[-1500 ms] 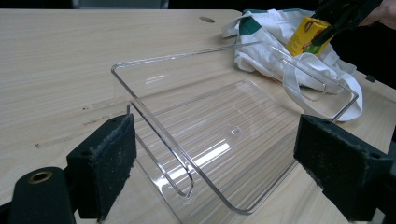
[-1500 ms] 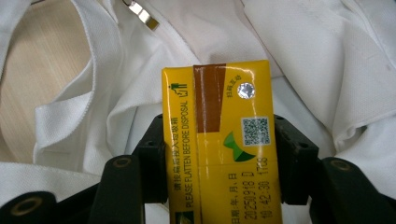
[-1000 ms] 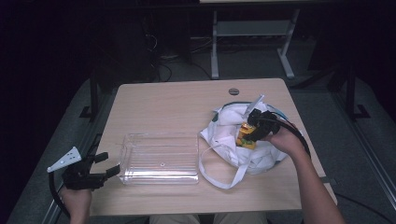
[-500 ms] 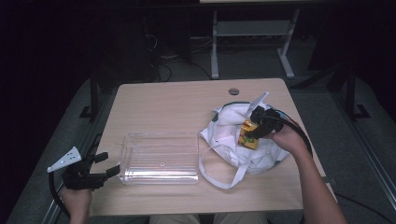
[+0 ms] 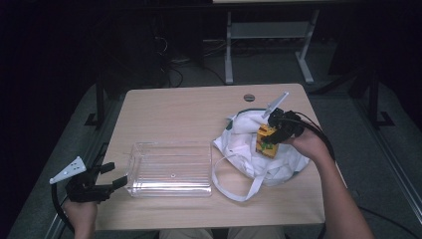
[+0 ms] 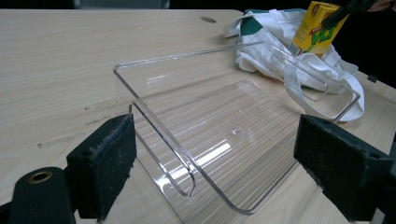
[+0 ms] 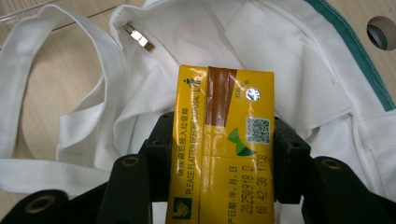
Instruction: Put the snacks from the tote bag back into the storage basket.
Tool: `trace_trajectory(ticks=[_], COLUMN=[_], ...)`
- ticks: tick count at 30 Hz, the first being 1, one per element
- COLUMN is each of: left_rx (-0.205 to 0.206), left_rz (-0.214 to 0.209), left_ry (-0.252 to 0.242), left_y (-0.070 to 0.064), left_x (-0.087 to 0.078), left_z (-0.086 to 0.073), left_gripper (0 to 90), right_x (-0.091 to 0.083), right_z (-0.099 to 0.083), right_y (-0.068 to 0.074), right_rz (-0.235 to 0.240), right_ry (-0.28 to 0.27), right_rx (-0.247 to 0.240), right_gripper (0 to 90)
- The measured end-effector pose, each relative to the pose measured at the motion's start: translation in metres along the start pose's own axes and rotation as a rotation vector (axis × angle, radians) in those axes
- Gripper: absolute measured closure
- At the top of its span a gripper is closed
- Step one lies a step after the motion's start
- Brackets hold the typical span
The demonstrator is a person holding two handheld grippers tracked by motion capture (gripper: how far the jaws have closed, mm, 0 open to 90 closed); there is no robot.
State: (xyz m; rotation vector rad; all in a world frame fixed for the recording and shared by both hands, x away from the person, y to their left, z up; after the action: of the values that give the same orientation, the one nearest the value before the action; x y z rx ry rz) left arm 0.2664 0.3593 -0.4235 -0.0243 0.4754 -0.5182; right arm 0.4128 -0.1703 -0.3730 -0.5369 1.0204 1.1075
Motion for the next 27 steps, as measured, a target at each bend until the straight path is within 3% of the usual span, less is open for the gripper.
trace_trajectory(ticks=[27], left_rx=[0.001], left_rz=[0.0], left_ry=[-0.001], left_y=[0.0], left_x=[0.0], left_z=[0.0], left_gripper=[12.8], right_x=[-0.024], right_z=[0.008], right_y=[0.012], right_rz=[0.044], right_ry=[-0.025], right_rx=[-0.018], right_gripper=[51.4])
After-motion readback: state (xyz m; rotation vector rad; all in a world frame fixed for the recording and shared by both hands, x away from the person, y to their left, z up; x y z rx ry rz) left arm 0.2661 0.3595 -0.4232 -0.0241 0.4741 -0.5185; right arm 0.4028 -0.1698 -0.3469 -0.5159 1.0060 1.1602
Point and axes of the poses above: each handheld gripper's, and its own axes: x roughly forward along the jaws, z roughly out of its top, y roughly to its left, the point moved 3 cm from there along x, roughly forward along the jaws, and after that the axes turned 14 degrees about z, right-handed, at the moved point
